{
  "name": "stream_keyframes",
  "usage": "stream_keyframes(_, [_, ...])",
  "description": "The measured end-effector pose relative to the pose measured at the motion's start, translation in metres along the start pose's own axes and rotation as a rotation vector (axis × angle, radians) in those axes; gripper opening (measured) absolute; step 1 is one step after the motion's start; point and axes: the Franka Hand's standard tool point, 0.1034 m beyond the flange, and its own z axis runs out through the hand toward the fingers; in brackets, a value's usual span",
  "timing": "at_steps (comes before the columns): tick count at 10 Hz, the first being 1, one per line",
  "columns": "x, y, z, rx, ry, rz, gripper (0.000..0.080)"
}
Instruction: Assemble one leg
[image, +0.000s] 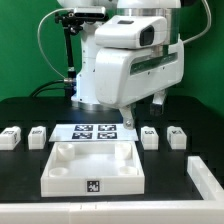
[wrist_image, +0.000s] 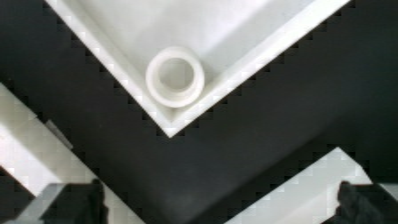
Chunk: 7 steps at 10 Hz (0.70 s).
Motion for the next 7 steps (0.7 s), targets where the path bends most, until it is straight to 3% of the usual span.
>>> stream_keyframes(7, [-0.0013, -0.0006, 0.0015, 0.002, -0.002, 0.000, 0.0650])
